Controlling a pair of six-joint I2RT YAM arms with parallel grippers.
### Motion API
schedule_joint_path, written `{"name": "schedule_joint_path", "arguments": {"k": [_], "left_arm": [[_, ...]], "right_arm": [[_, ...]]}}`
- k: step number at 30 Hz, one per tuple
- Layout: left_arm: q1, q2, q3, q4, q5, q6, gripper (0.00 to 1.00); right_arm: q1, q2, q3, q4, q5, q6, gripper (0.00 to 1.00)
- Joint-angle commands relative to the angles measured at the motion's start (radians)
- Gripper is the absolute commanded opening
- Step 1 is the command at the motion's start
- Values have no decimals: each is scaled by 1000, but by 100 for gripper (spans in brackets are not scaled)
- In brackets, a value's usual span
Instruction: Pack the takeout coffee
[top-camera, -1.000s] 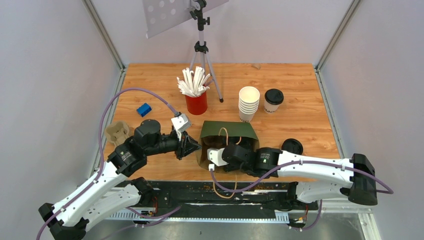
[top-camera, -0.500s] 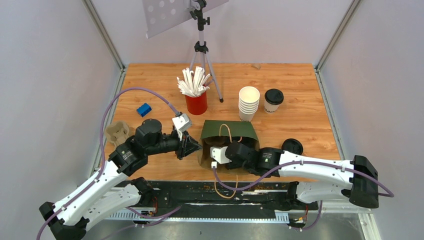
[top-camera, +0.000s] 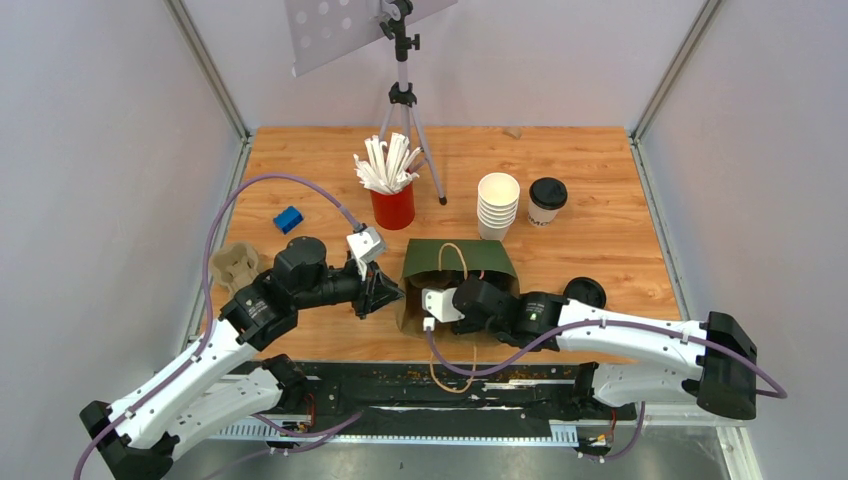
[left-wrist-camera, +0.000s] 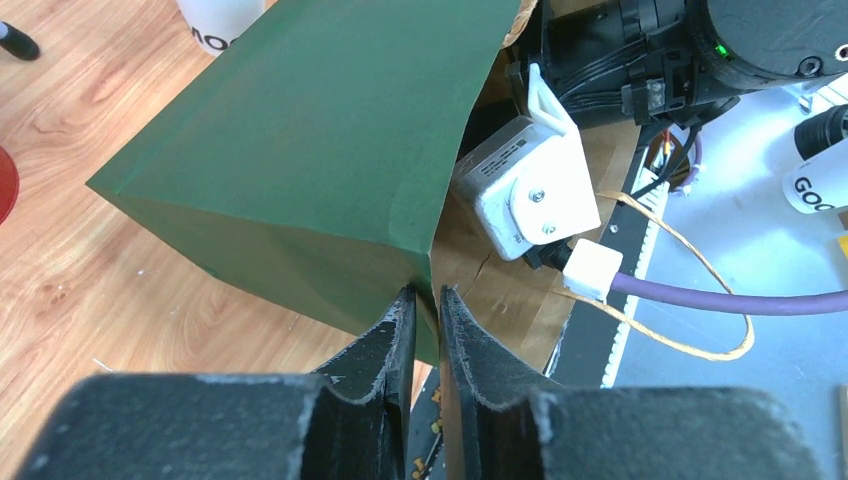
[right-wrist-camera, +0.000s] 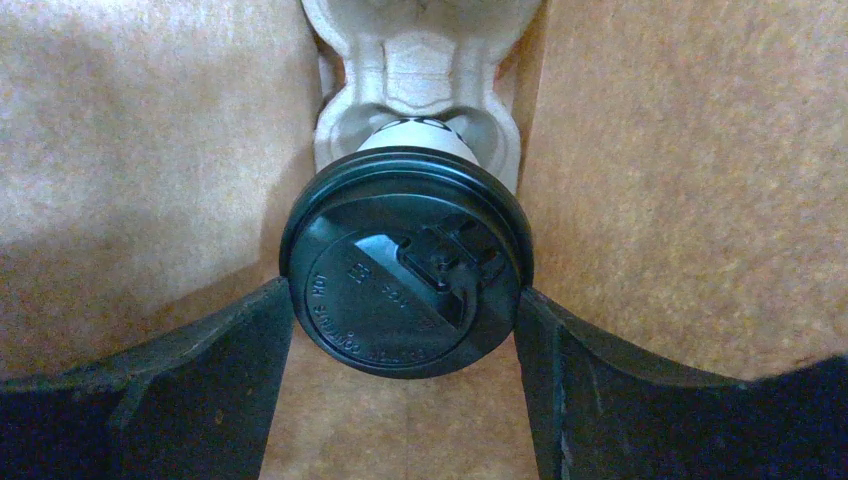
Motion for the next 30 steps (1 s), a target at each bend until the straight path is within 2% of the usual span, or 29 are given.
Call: {"name": "schedule_joint_path", "arguments": {"k": [1,2,5,11,16,26,28,30], "left_arm": [[1,-2,30,35,10,-13,21],[1,-2,32,31,-6,-16,22],[1,-8,51,-12,-61,-33,36],[0,-54,36,-80,-83,-64,48],[1,-52,13,-95,-92,-102,52],[1,-5,-3,4,-51,-143,51],[1,4,-2,6,-37,-142,45],[0,4,2,7,-24,-140,35]], "right_arm": [[-8,12,-25,37,-16,3,62],[-8,11,-26,36,-17,7,62],[-8,7,-16,39,-18,13,62],[-8,4,-18,45,-25,-3,62],[-9,0,-25,55,-28,-5,62],[-10,5,-23,66,-26,-7,61],[-11,5,-26,71,-27,2,61],[-17,4,-34,77,-35,15,61]]}}
